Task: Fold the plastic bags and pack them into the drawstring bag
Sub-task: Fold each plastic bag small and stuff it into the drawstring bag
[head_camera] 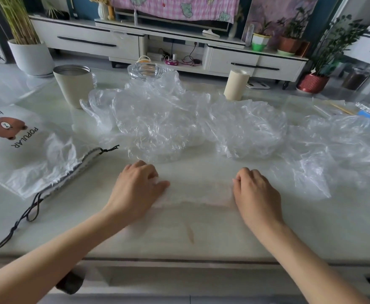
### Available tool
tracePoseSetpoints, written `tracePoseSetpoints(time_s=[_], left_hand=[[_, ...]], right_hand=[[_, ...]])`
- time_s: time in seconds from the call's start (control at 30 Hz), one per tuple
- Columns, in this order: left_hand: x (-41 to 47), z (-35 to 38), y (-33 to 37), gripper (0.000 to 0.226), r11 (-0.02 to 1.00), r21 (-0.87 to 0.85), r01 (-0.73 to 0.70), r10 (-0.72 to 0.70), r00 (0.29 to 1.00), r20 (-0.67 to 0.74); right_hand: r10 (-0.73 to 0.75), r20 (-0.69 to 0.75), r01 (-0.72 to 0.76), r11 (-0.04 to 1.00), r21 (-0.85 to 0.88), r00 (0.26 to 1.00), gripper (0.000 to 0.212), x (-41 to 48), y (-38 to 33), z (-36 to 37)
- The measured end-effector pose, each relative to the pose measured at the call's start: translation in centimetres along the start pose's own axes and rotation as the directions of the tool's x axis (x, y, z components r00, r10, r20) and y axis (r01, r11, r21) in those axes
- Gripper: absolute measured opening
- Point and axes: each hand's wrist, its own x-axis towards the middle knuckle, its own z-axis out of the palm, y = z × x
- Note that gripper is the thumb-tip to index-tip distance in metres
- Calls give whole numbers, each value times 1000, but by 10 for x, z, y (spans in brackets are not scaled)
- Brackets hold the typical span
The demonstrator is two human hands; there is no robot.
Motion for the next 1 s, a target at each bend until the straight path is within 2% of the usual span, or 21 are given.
tracePoseSetpoints(time_s=[0.03, 0.1, 0.13, 0.17, 0.2, 0.23, 0.3, 0.33, 0.37, 0.43, 0.5, 0.53, 0.6, 0.63, 0.7, 0.77, 0.83, 0.87, 0.9, 0.93, 1.0], left_hand=[[3, -6, 5, 32, 976, -192, 104, -93, 994, 64], [4, -21, 18, 28, 776, -576, 256, -122, 957, 262], [3, -30, 24, 23, 699, -654, 291, -63, 935, 349], [0, -37, 30, 22, 688, -660, 303, 8, 905, 425], [-4, -42, 34, 22, 697, -647, 310, 68, 869, 490], [-8, -45, 39, 22, 715, -626, 312, 106, 836, 538], [-14, -47, 44, 20, 750, -577, 322, 125, 788, 602], [-16, -46, 45, 22, 777, -546, 313, 123, 775, 620], [-17, -46, 43, 23, 810, -507, 295, 114, 769, 629], [-13, -47, 39, 23, 863, -445, 238, 83, 802, 591], [-5, -49, 32, 21, 878, -444, 176, 32, 906, 422], [-1, -51, 28, 20, 855, -489, 172, -18, 953, 303], [4, -51, 24, 24, 741, -645, 188, -120, 982, 149], [2, -50, 24, 36, 680, -699, 223, -139, 975, 176], [-8, -42, 27, 56, 605, -708, 364, -95, 916, 390], [-24, -30, 36, 47, 607, -665, 434, -17, 844, 536], [-32, -21, 41, 19, 652, -649, 392, -32, 869, 494], [-33, -19, 43, 11, 666, -650, 366, -48, 890, 453], [-32, -19, 44, 10, 671, -650, 356, -50, 897, 439], [-31, -20, 45, 11, 671, -648, 360, -42, 891, 452], [-31, -23, 48, 12, 676, -636, 372, -24, 874, 486]], right_hand=[[26, 19, -27, 998, 65, 999, 4, 4, 1, -4], [97, 156, -155, 893, 423, 983, 10, 8, 4, -14], [109, 215, -223, 745, 629, 970, 10, 10, 1, -23], [71, 286, -274, 569, 775, 956, 16, 10, -7, -37], [-38, 366, -319, 413, 853, 930, 25, 7, -15, -49], [-191, 440, -369, 317, 874, 877, 36, 4, -22, -59], [-451, 553, -440, 338, 832, 701, 49, -6, -36, -67], [-503, 582, -442, 379, 813, 639, 47, -10, -40, -66], [-511, 598, -439, 406, 801, 618, 40, -12, -43, -63], [-432, 601, -449, 408, 795, 672, 17, -13, -46, -60], [-360, 604, -484, 372, 792, 711, 11, -11, -44, -57], [-331, 608, -515, 331, 791, 722, 14, -11, -43, -55], [-272, 618, -567, 247, 786, 737, 15, -11, -41, -52], [-245, 621, -585, 210, 783, 744, 15, -12, -41, -51], [-216, 628, -612, 140, 778, 748, 15, -13, -43, -50], [-210, 622, -619, 87, 781, 755, 19, -15, -45, -48], [-206, 606, -609, 57, 791, 769, 20, -17, -49, -50], [-211, 593, -597, 52, 800, 777, 9, -17, -49, -51], [-213, 589, -592, 56, 804, 780, 5, -17, -49, -52], [-227, 590, -592, 65, 803, 775, 17, -17, -48, -53], [-256, 595, -603, 58, 796, 762, 19, -17, -49, -56]])
